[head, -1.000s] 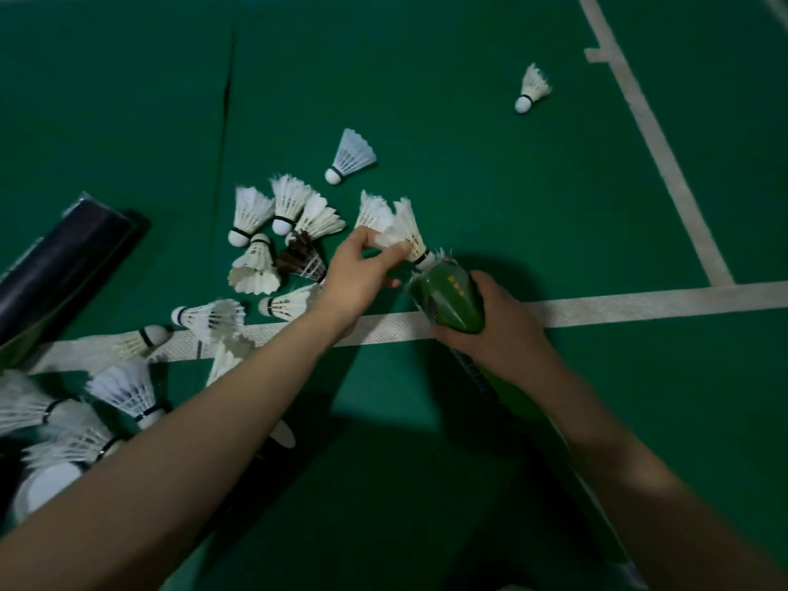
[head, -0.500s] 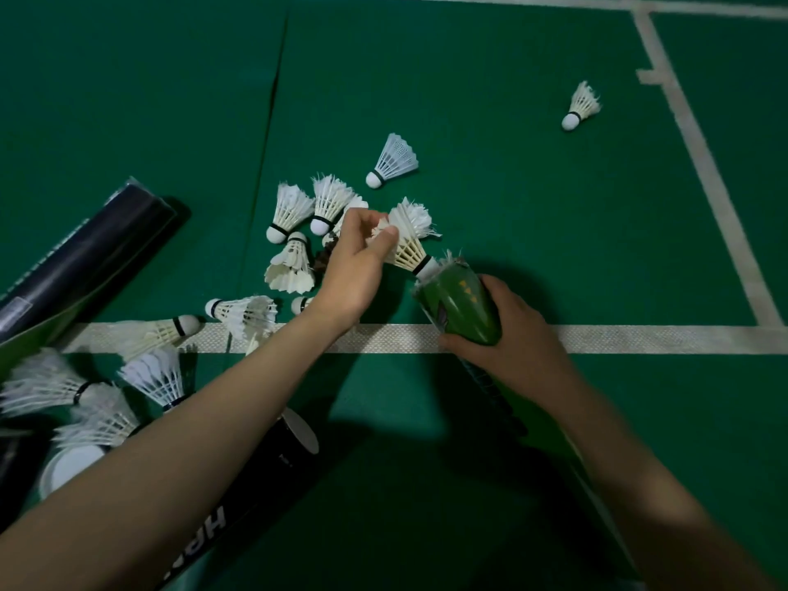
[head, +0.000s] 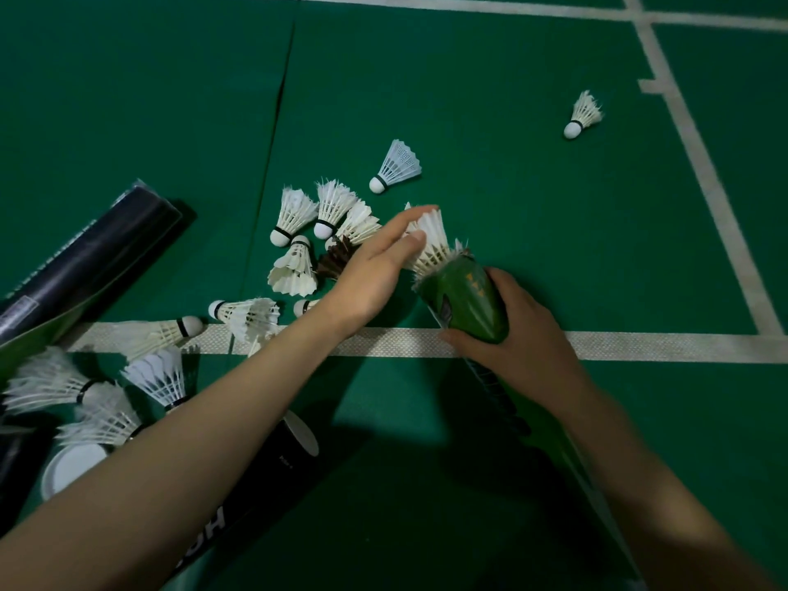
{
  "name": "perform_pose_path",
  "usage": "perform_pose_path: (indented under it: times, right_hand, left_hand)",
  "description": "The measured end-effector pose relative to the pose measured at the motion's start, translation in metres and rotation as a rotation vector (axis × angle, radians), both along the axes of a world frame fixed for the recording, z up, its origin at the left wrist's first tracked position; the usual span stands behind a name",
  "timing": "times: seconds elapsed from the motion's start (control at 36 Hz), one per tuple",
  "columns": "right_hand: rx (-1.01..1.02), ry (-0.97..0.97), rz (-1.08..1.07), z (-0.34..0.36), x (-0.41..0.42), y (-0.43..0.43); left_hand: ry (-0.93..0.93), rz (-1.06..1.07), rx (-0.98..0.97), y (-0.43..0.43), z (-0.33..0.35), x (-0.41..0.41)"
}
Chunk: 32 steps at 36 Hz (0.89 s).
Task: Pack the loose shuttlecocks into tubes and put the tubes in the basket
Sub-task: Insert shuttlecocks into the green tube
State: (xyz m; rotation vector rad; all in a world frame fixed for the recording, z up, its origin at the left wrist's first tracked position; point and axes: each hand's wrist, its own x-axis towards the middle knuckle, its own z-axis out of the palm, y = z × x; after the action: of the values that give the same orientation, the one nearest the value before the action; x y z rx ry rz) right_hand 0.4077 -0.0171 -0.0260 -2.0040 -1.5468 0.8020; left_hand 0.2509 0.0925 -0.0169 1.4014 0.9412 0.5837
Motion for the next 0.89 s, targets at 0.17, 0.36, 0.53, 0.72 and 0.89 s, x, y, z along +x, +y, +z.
perform_pose_path:
  times: [0.17, 0.36, 0.53, 0.72, 0.89]
  right_hand:
    - [0.013, 0.034, -0.014, 0.004, 0.004, 0.000]
    - [0.006, 0.019, -0.029, 0.002, 0.005, 0.001]
    - [-0.002, -0.003, -0.035, -0.001, 0.006, 0.004]
    - [-0.001, 0.014, -0.057, 0.000, 0.008, 0.006]
    - [-0.007, 0.009, -0.067, -0.004, 0.011, 0.011]
  left_hand:
    - [0.057, -0.074, 0.014, -0.001, 0.001, 0.002]
    - [0.079, -0.084, 0.022, -0.003, -0.005, 0.006]
    - [0.075, -0.127, -0.031, -0.015, -0.010, 0.014]
    - [0.047, -0.189, -0.050, -0.017, -0.010, 0.017]
    - [0.078, -0.208, -0.023, -0.009, -0.002, 0.022]
